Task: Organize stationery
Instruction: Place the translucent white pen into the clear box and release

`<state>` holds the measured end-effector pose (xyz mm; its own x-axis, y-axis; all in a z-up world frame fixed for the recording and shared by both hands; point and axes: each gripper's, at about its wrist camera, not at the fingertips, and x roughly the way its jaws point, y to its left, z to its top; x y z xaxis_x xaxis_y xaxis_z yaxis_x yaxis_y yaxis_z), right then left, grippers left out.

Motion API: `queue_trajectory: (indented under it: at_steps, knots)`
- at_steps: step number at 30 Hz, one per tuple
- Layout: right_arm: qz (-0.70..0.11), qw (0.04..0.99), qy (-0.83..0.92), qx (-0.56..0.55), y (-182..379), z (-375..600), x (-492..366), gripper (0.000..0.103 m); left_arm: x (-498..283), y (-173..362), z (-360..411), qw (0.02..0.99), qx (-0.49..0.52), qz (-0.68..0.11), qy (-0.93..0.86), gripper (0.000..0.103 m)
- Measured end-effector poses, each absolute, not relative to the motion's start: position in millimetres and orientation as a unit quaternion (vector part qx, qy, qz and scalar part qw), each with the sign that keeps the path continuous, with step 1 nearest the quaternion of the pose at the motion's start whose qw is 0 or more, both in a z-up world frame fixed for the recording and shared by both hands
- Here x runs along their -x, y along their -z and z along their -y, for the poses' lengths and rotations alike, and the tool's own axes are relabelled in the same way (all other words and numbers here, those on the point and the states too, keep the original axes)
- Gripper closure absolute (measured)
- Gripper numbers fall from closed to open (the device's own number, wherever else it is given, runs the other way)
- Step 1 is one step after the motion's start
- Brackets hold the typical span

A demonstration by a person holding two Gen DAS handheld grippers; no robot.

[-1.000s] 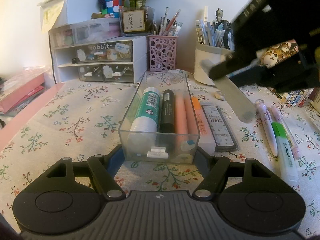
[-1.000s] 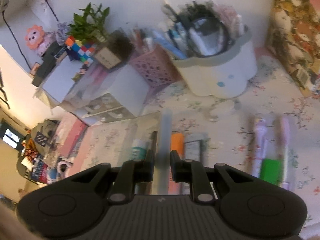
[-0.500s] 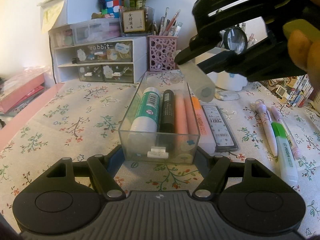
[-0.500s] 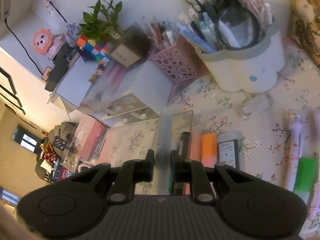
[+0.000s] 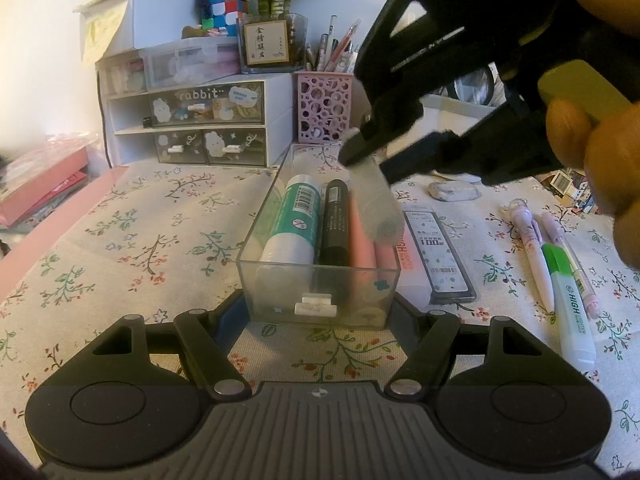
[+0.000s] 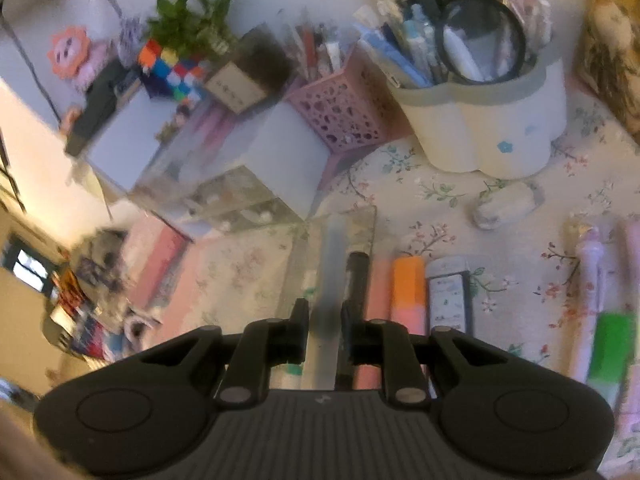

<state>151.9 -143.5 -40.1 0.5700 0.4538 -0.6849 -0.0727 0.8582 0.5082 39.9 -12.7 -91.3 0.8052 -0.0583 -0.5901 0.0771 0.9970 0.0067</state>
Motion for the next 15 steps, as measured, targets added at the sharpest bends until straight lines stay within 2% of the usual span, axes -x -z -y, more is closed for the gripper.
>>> queue_trajectory:
  at_steps: [10,15]
  knots:
    - [-0.428,0.864,-0.155,-0.215,41,152,-145,0.096,-40,92,13,0.95,-0.015,-0.31,0.037,0.031]
    - [-0.432,0.875,-0.173,-0.134,41,124,-148,0.097,-40,92,13,0.95,-0.015,-0.31,0.036,0.031]
